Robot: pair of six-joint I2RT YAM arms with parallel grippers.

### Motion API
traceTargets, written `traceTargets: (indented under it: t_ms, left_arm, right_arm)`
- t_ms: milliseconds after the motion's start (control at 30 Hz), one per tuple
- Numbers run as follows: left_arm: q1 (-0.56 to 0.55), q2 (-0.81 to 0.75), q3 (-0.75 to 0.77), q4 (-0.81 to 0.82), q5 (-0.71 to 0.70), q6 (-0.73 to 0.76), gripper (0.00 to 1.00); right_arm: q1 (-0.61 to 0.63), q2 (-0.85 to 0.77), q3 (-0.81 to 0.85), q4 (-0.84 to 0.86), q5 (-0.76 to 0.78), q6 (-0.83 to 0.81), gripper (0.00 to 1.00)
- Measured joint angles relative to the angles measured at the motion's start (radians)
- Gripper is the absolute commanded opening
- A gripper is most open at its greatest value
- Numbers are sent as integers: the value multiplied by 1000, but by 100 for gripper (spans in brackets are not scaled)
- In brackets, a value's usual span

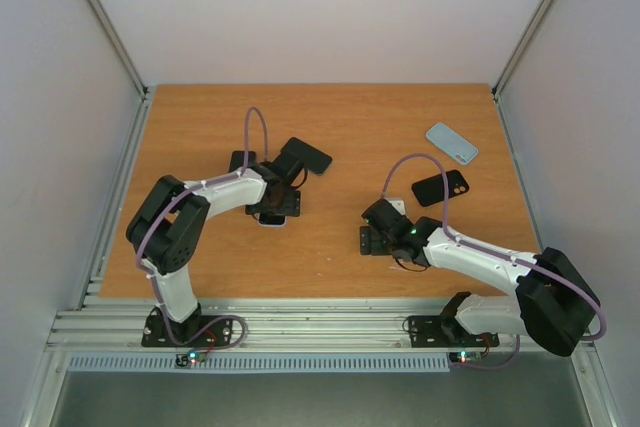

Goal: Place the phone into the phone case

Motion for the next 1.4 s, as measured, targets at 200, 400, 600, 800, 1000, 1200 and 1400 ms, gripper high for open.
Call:
traceTargets:
  t_ms: [200,400,600,800,1000,1200,1400]
  left_arm:
    - [1,-64,-9,4,34,-16,99]
    - [2,-276,-75,6,41,-29,99]
    - [3,-558,-206,-2,32,-52,100]
    - [3,-817,-344,-22,5,-81,99]
    - [4,-990,-468,-17,-30,-97,99]
    - [4,-1003,-535,-11,-42,-88,99]
    - [4,-1006,-576,1,-55,-66,99]
  right_arm:
    - [0,-7,1,-22,1,-2,98]
    - [0,-33,34,-78,19,-1,98]
    - [-3,-43,91,-127,60,2,99]
    - [-51,-34,141,-179,98,3,98]
    - [-193,-19,174,-203,114,2,99]
    - [-382,53,214,-193,92,3,98]
    - [-564,199,264,-164,27,27,93]
